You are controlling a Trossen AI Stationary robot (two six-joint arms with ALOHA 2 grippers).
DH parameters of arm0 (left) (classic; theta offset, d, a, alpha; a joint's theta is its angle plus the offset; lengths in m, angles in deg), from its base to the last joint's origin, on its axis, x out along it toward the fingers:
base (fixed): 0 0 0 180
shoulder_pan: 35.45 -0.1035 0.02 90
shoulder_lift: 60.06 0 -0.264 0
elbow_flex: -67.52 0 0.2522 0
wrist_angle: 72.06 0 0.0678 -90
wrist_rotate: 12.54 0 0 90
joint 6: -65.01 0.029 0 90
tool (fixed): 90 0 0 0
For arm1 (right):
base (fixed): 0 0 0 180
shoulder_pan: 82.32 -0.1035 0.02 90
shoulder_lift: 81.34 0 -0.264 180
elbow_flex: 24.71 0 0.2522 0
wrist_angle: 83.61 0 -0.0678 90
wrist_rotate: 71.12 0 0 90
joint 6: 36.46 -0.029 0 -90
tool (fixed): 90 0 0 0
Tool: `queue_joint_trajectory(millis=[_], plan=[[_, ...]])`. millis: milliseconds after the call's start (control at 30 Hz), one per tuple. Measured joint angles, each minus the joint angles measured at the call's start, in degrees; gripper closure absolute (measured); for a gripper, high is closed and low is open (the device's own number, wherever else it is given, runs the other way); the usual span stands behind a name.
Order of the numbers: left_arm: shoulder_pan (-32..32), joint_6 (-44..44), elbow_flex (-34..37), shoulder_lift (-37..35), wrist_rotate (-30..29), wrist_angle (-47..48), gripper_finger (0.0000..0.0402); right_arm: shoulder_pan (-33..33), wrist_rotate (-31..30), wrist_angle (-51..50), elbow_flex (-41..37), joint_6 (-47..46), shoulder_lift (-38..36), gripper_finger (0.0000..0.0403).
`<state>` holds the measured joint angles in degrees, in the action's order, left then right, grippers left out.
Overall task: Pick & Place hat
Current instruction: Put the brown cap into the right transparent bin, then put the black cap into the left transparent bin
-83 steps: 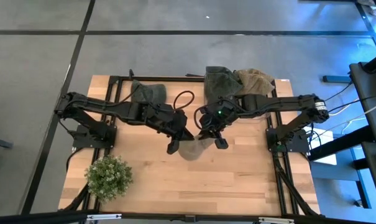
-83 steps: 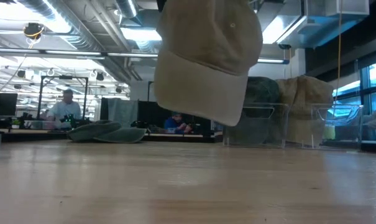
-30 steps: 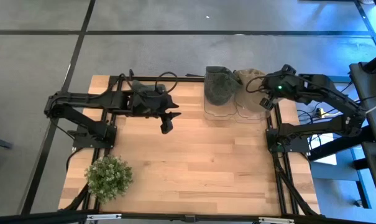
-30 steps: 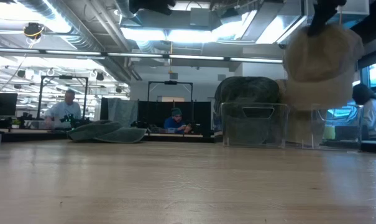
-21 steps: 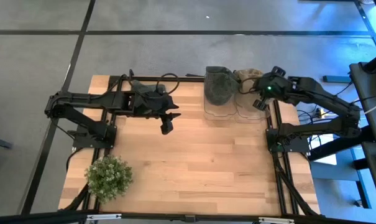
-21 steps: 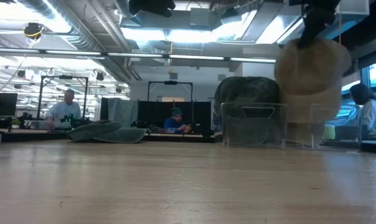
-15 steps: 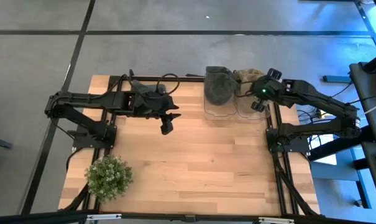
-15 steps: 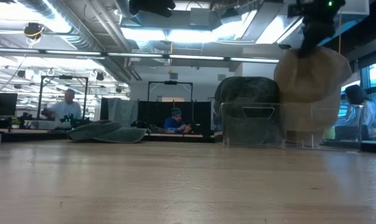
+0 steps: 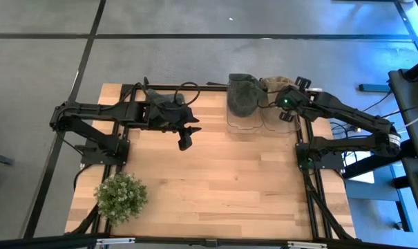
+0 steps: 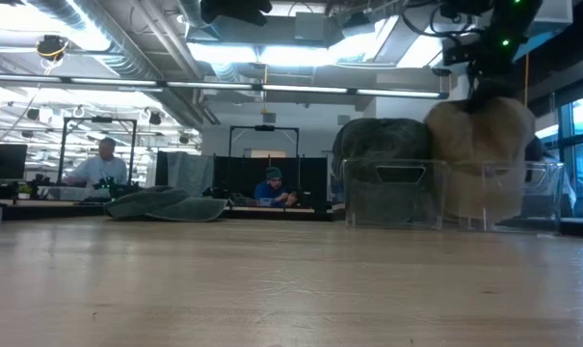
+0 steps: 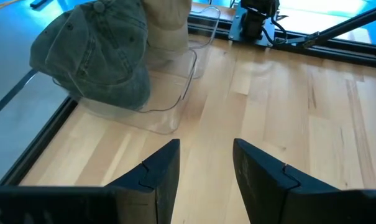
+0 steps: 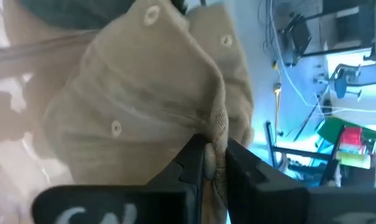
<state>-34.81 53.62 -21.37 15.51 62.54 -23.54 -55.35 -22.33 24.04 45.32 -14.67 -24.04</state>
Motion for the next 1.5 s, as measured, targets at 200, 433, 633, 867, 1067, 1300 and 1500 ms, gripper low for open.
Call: queue_joint_trajectory(millis=[200, 433, 633, 867, 1067, 1300, 1500], plan=[[0.0, -0.4, 0.0, 0.0, 0.0, 0.0, 0.0257, 1.1, 0.6, 3.5, -0.4, 1.2, 0.2, 0.0361], [0.0, -1.3, 0.0, 0.0, 0.0, 0.3, 0.0257, 2.5, 4.3, 3.3, -0.4, 1.1, 0.3, 0.0334], [0.0, -1.3, 0.0, 0.0, 0.0, 0.2, 0.0257, 4.4, 0.1, 3.4, -0.4, -0.8, 0.3, 0.0264], [0.0, -1.3, 0.0, 0.0, 0.0, 0.2, 0.0257, 4.6, -12.5, 3.9, -0.4, -0.3, 0.2, 0.0224], [0.0, -1.3, 0.0, 0.0, 0.0, 0.2, 0.0257, 4.5, -14.2, 4.4, -0.4, -0.3, 0.2, 0.0222], [0.0, -1.4, 0.8, -0.1, -3.5, -0.6, 0.0257, 4.5, -20.4, 5.3, 3.9, -4.7, -0.1, 0.0222], [-3.4, -8.4, 3.9, -0.1, -8.4, 3.9, 0.0257, 3.9, -4.5, 4.9, 11.1, -16.1, -0.1, 0.0221]])
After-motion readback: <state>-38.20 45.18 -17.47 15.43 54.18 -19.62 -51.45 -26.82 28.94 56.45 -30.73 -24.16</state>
